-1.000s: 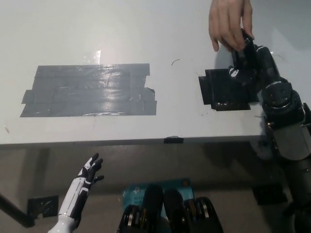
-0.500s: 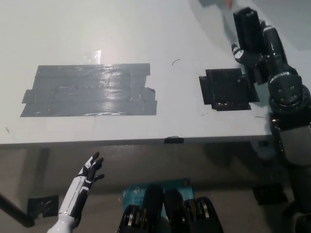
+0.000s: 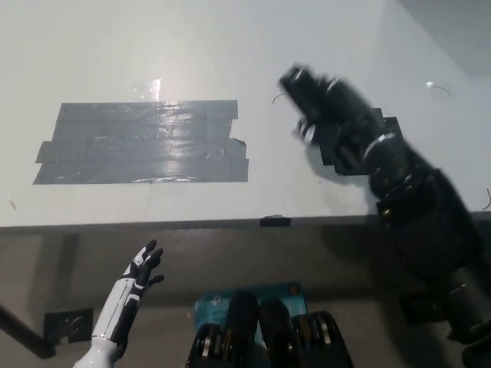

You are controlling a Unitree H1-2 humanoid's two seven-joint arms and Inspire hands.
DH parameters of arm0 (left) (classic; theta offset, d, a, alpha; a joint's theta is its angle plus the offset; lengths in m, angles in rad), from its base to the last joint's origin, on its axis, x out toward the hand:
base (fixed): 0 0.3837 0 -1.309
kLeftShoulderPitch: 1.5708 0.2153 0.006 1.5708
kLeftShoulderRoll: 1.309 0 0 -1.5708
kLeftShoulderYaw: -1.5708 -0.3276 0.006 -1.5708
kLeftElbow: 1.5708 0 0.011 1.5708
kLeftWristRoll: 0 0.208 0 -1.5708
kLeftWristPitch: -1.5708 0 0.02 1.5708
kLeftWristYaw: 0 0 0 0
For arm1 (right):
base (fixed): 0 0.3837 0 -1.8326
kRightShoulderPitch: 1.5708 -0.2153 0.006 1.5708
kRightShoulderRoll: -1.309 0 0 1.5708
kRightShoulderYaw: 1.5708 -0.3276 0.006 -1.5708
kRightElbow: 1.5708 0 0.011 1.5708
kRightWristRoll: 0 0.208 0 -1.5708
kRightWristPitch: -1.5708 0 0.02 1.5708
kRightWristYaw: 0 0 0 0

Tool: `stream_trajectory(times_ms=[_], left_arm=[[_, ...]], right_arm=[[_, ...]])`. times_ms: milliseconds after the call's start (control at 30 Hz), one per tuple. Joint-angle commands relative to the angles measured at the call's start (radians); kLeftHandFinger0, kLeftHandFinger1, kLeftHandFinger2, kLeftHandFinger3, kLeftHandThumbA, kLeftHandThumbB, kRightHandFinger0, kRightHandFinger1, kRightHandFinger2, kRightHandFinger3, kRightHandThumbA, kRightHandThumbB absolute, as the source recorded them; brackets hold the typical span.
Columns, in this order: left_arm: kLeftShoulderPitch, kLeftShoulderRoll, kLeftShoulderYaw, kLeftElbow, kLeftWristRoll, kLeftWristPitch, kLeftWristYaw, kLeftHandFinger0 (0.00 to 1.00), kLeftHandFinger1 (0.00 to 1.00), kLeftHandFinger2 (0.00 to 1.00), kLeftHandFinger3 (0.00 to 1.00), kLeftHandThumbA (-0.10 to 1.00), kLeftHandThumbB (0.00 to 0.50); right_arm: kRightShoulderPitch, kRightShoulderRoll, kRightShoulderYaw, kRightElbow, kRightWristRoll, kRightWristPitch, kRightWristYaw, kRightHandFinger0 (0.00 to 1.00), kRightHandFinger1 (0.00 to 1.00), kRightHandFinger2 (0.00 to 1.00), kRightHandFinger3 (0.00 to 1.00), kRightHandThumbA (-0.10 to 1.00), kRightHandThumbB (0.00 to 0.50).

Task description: A person hands a stapler to the robot and the robot grabs it with its right hand and places it on the desk infront of it

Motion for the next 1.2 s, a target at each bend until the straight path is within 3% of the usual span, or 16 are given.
stream_trajectory(times_ms=[0, 233, 467, 500, 533, 567, 600, 633, 667, 700, 800, 867, 967, 1167], left_arm=[[-0.005, 0.015, 0.000, -0.029, -0.002, -0.020, -0.012, 0.89, 1.00, 1.00, 1.00, 1.00, 0.467], [-0.005, 0.017, -0.003, -0.036, -0.002, -0.015, -0.016, 0.88, 1.00, 1.00, 0.98, 1.00, 0.444], [-0.008, 0.020, -0.013, -0.033, 0.021, -0.022, -0.013, 0.86, 1.00, 0.99, 0.98, 1.00, 0.459], [-0.010, 0.018, -0.012, -0.031, 0.012, -0.026, -0.015, 0.85, 1.00, 0.98, 0.97, 1.00, 0.449], [-0.009, 0.017, -0.012, -0.032, 0.012, -0.022, -0.015, 0.84, 1.00, 0.98, 0.97, 1.00, 0.456], [-0.009, 0.017, -0.012, -0.032, 0.012, -0.019, -0.015, 0.84, 1.00, 0.98, 0.96, 1.00, 0.457], [-0.007, 0.018, -0.012, -0.033, 0.010, -0.015, -0.017, 0.86, 1.00, 0.99, 0.97, 1.00, 0.468], [-0.006, 0.018, -0.012, -0.034, 0.009, -0.009, -0.018, 0.87, 1.00, 0.99, 0.97, 1.00, 0.474], [-0.007, 0.018, -0.012, -0.034, 0.009, -0.007, -0.018, 0.87, 1.00, 0.99, 0.97, 1.00, 0.474], [-0.008, 0.017, -0.013, -0.034, 0.008, -0.008, -0.019, 0.88, 1.00, 0.98, 0.96, 1.00, 0.475], [-0.009, 0.017, -0.015, -0.039, 0.011, 0.004, -0.020, 0.89, 1.00, 0.99, 0.97, 1.00, 0.484], [-0.014, 0.019, -0.014, -0.039, 0.013, 0.009, -0.020, 0.90, 1.00, 0.98, 0.96, 1.00, 0.483], [-0.018, 0.019, -0.014, -0.032, 0.008, 0.001, -0.021, 0.89, 1.00, 0.98, 0.96, 1.00, 0.480], [-0.015, 0.025, -0.019, -0.030, 0.015, -0.018, -0.026, 0.84, 1.00, 0.97, 0.97, 1.00, 0.460]], right_arm=[[-0.082, -0.009, 0.085, 0.143, -0.062, -0.168, 0.029, 0.00, 0.47, 0.85, 0.74, -0.10, 0.179], [-0.108, -0.018, 0.125, 0.275, -0.068, -0.219, 0.038, 0.00, 0.51, 0.88, 0.78, -0.10, 0.170], [-0.103, -0.026, 0.121, 0.282, -0.069, -0.235, 0.040, 0.02, 0.54, 0.88, 0.81, -0.10, 0.166], [-0.098, -0.021, 0.107, 0.274, -0.067, -0.228, 0.014, 0.26, 0.72, 1.00, 1.00, 0.19, 0.251], [-0.097, -0.020, 0.102, 0.268, -0.065, -0.223, 0.013, 0.49, 0.96, 1.00, 1.00, 0.37, 0.329], [-0.097, -0.019, 0.101, 0.266, -0.064, -0.222, 0.014, 0.62, 0.97, 1.00, 1.00, 0.43, 0.347], [-0.098, -0.025, 0.100, 0.253, -0.049, -0.229, 0.052, 0.92, 1.00, 1.00, 1.00, 0.61, 0.394], [-0.099, -0.031, 0.095, 0.238, -0.030, -0.226, 0.092, 1.00, 1.00, 1.00, 1.00, 0.65, 0.425], [-0.100, -0.034, 0.092, 0.228, -0.022, -0.218, 0.111, 1.00, 1.00, 1.00, 1.00, 0.67, 0.440], [-0.100, -0.043, 0.094, 0.208, -0.022, -0.211, 0.128, 1.00, 1.00, 1.00, 1.00, 0.75, 0.482], [-0.099, -0.064, 0.094, 0.156, -0.024, -0.203, 0.161, 1.00, 1.00, 1.00, 1.00, 0.88, 0.500], [-0.104, -0.071, 0.081, 0.129, -0.008, -0.203, 0.179, 1.00, 1.00, 1.00, 1.00, 0.89, 0.500], [-0.109, -0.088, 0.069, 0.088, 0.002, -0.237, 0.192, 1.00, 1.00, 1.00, 1.00, 0.99, 0.500], [-0.111, -0.116, -0.004, -0.023, 0.076, -0.260, 0.236, 1.00, 1.00, 1.00, 1.00, 1.00, 0.500]])
